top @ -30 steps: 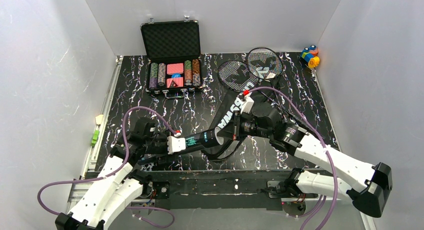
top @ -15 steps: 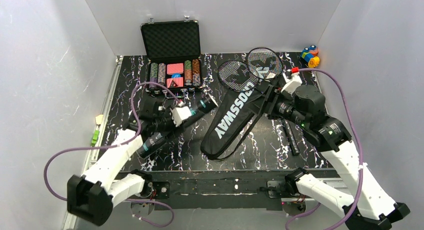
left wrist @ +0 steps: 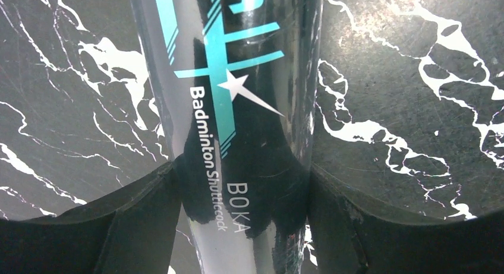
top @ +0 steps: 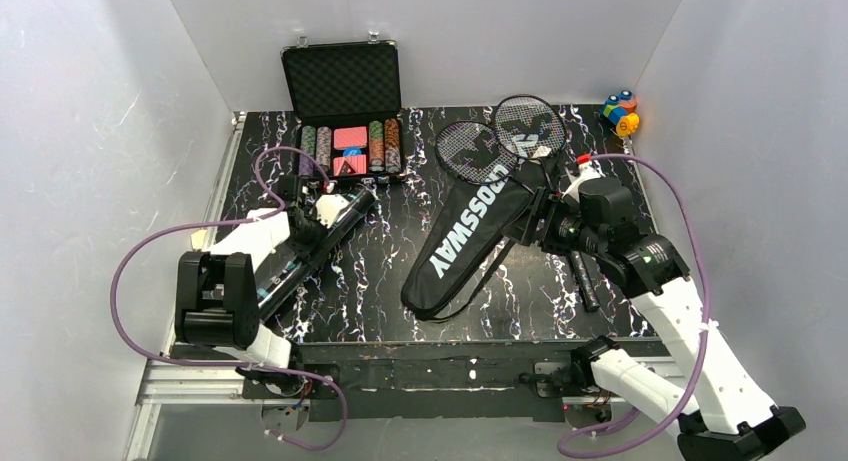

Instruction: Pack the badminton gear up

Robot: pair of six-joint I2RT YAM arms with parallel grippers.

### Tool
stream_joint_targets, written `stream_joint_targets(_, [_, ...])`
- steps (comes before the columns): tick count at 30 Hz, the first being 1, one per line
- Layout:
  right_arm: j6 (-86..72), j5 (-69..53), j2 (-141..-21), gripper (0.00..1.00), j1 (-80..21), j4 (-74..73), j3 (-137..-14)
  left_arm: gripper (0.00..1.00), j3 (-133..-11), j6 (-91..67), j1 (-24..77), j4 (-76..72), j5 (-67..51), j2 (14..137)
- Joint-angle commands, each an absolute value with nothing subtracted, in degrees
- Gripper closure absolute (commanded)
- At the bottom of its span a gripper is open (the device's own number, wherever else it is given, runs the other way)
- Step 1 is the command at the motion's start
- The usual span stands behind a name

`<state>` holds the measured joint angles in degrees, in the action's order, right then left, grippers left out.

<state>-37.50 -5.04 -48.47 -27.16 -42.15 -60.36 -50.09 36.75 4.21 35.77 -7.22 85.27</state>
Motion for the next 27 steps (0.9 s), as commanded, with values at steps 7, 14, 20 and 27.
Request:
stream_joint_targets(7, [-36.90, -6.50, -52.73, 0.26, -21.53, -44.06, -58.98, 0.88, -48.34, 36.60, 3.35, 31.90, -4.13, 88.55])
stream_joint_targets(14, [-34.80, -7.37, -57.31, 0.19, -17.19, -44.79, -61.85, 0.41, -54.75, 36.27, 3.34, 36.38, -6.40, 83.13])
stream_joint_targets(20, [-33.18, -7.96, -63.43, 0.16, -13.08, -45.14, -67.41, 0.02, -70.21, 32.93, 5.42, 47.85, -14.48, 75.53])
stream_joint_targets(27, [-31.31, -6.11, -70.51, 0.13, -11.40, -46.33, -71.96, 0.02, -77.78, 27.55, 17.60, 54.28, -18.11, 71.49])
